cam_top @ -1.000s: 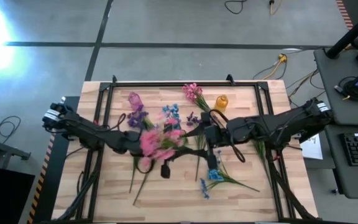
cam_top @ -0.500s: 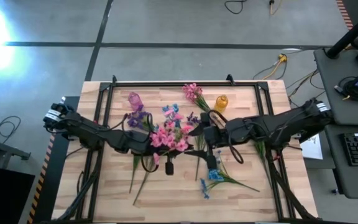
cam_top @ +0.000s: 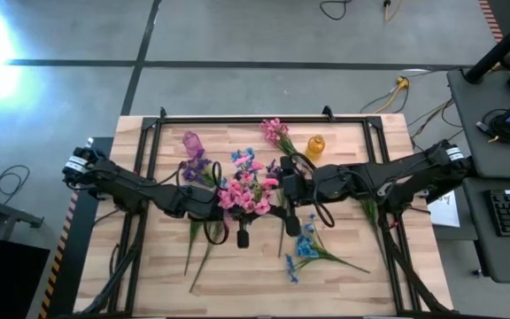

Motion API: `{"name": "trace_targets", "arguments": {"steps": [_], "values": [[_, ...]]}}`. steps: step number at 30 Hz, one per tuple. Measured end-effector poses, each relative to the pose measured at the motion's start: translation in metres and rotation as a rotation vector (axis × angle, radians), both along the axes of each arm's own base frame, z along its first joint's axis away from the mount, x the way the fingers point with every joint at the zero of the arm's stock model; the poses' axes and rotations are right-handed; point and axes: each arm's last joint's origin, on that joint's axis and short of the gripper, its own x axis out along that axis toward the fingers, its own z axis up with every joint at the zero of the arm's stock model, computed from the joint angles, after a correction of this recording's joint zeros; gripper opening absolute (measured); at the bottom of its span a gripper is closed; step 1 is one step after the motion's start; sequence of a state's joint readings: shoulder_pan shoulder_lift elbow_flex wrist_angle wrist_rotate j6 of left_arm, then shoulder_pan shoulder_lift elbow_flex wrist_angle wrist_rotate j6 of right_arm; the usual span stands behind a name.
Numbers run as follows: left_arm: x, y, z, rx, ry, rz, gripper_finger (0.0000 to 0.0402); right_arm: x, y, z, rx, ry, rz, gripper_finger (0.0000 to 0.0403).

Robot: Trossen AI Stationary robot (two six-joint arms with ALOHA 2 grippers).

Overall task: Sort flowers into vase by color
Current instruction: Put the bottom left pink flowers into the yellow vase

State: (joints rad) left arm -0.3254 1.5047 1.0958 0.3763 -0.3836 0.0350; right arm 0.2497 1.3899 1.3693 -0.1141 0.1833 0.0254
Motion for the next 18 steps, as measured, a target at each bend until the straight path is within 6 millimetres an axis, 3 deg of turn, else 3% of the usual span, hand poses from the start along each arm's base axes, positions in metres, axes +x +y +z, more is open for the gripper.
{"name": "trace_targets", "arguments": {"steps": [15, 18], "values": [[0.0005, 0.0035, -0.0003, -0.001, 0.001, 0.050, 0.0000, 0.0007, -0.0002, -0.0015, -0.011, 0.009, 0.006, 0.0039], [0.0004, 0.0045, -0.0003, -0.016, -0.001, 0.088, 0.0002, 0.0007, -0.0005, -0.0015, -0.017, 0.009, 0.002, 0.0017]]}}
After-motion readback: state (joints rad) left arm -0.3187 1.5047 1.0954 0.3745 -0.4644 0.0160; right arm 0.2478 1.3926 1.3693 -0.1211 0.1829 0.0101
